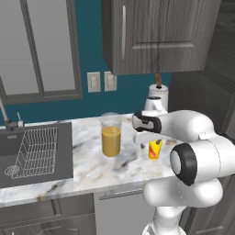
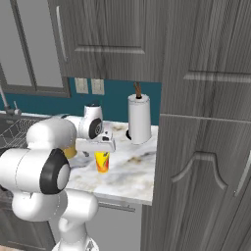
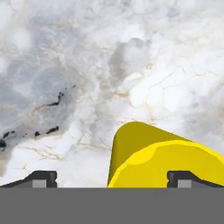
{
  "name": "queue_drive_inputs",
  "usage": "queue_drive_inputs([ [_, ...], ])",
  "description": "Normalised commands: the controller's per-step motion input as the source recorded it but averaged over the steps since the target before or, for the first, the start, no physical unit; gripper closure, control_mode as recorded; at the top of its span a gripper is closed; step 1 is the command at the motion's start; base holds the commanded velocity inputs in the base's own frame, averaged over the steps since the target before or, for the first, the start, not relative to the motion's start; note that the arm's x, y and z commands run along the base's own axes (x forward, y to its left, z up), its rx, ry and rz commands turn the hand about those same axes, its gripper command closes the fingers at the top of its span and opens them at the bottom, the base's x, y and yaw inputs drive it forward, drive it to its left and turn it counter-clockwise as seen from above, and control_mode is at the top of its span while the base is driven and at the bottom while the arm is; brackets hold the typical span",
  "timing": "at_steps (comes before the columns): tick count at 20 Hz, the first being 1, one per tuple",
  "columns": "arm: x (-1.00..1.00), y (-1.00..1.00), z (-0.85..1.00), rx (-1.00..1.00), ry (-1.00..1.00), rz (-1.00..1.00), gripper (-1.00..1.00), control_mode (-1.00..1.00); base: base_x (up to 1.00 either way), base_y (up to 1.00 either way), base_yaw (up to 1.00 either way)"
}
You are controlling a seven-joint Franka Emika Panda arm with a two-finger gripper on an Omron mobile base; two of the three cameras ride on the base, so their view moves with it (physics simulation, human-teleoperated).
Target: Place the pitcher and cup on the dining counter for serving.
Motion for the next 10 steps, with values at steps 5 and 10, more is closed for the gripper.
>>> queue_drive_inputs([
  [5, 0.01, 0.0, -0.3, 0.0, 0.0, 0.01, 1.0, -1.0, 0.0, 0.0, 0.0],
  [10, 0.0, 0.0, -0.22, 0.0, 0.0, 0.0, 1.0, -1.0, 0.0, 0.0, 0.0],
])
